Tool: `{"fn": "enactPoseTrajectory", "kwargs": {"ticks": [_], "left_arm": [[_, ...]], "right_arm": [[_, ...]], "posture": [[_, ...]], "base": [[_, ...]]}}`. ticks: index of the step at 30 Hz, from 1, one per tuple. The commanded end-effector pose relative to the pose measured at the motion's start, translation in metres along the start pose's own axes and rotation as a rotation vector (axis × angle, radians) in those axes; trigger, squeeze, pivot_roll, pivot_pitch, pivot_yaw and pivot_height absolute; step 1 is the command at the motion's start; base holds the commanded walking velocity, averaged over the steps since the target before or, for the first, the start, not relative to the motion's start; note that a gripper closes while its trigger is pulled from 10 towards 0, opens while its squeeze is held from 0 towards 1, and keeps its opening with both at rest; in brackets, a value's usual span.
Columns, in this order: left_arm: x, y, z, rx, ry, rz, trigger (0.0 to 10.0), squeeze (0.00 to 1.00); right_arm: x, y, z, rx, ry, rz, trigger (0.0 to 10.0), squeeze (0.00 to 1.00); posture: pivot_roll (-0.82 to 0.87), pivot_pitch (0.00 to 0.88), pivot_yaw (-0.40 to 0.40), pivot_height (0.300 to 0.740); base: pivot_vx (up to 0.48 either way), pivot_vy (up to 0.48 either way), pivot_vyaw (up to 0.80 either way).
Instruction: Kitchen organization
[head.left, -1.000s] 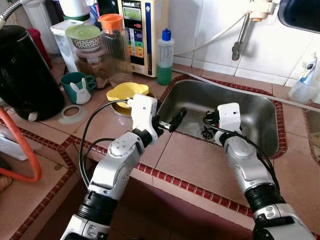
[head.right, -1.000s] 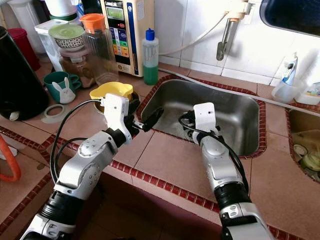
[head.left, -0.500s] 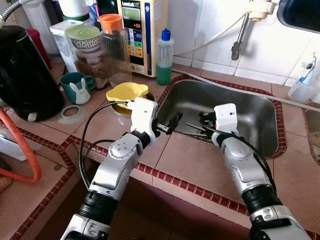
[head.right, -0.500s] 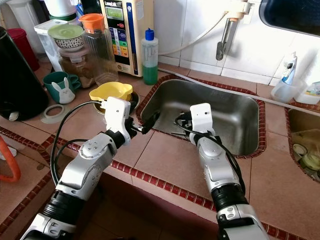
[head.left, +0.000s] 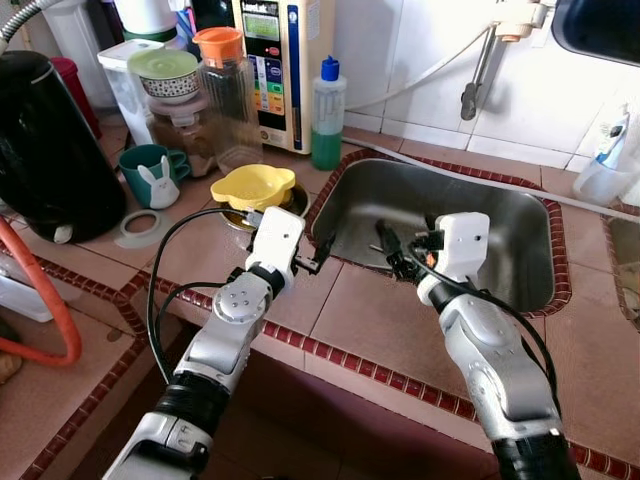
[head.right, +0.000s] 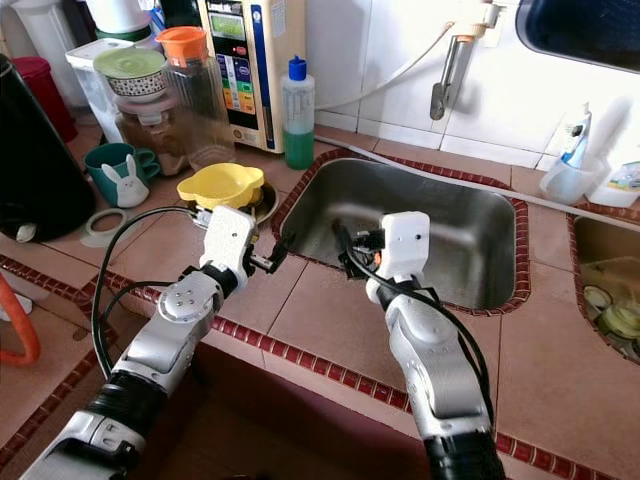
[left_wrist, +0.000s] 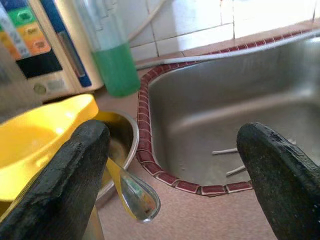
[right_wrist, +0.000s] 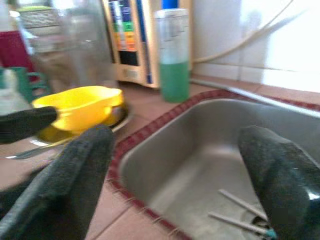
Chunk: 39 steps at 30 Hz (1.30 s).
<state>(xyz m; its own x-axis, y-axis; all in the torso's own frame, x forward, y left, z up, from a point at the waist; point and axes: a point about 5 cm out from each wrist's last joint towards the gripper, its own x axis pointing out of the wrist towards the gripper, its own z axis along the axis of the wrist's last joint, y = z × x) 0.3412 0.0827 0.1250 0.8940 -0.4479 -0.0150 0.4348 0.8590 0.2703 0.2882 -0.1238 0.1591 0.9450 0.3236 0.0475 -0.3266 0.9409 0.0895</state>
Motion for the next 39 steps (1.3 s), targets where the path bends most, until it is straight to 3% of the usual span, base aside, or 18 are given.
{"fn": "enactPoseTrajectory", "kwargs": {"ticks": [1,2,3,5,12,23,24,25,26,27,39], "left_arm": [[0.003,0.001,0.000,0.085,-0.007,-0.013,10.0,0.00],[0.004,0.001,-0.004,0.131,0.002,-0.021,10.0,0.00],[0.004,0.001,-0.005,0.135,-0.003,-0.024,10.0,0.00],[0.004,0.001,-0.007,0.148,-0.008,-0.038,10.0,0.00],[0.008,0.004,-0.016,0.193,0.025,-0.031,10.0,0.00],[0.011,0.011,-0.020,0.223,0.053,-0.012,10.0,0.00],[0.012,0.012,-0.020,0.221,0.053,-0.011,9.4,0.00],[0.012,0.012,-0.020,0.214,0.052,-0.012,4.8,0.00],[0.012,0.012,-0.020,0.214,0.052,-0.012,4.8,0.00],[0.012,0.012,-0.020,0.208,0.052,-0.017,0.0,0.00],[0.012,0.008,-0.023,0.181,0.050,-0.032,0.0,0.00]], "right_arm": [[-0.007,0.012,0.006,0.040,0.013,0.068,10.0,0.00],[-0.014,0.021,0.009,0.133,0.045,0.133,10.0,0.00],[-0.018,0.025,0.009,0.151,0.059,0.165,10.0,0.00],[-0.028,0.031,0.009,0.140,0.086,0.242,10.0,0.00],[-0.044,0.032,0.005,0.150,0.156,0.260,10.0,0.00],[-0.054,0.037,0.007,0.149,0.187,0.285,10.0,0.00],[-0.054,0.037,0.008,0.150,0.188,0.279,10.0,0.00],[-0.054,0.036,0.008,0.150,0.188,0.277,10.0,0.00],[-0.054,0.036,0.008,0.150,0.188,0.277,10.0,0.00],[-0.054,0.036,0.008,0.151,0.189,0.278,10.0,0.00],[-0.054,0.037,0.008,0.125,0.204,0.275,10.0,0.00]], "posture": [[0.08,0.028,0.021,0.740],[0.07,0.030,0.022,0.740],[0.07,0.030,0.022,0.740],[0.06,0.031,0.021,0.740],[0.04,0.030,0.019,0.740],[0.03,0.031,0.024,0.740],[0.03,0.031,0.024,0.740],[0.02,0.034,0.027,0.740],[0.02,0.034,0.027,0.740],[0.02,0.035,0.027,0.740],[0.02,0.034,0.022,0.740]], "base": [[0.000,0.000,0.00],[0.000,0.000,0.00],[0.000,0.000,0.00],[0.000,0.000,0.00],[0.000,0.000,0.00],[0.000,0.000,0.00],[0.000,0.000,0.00],[0.000,0.000,0.00],[0.000,0.000,0.00],[0.000,0.000,0.00],[0.000,0.000,0.00]]}}
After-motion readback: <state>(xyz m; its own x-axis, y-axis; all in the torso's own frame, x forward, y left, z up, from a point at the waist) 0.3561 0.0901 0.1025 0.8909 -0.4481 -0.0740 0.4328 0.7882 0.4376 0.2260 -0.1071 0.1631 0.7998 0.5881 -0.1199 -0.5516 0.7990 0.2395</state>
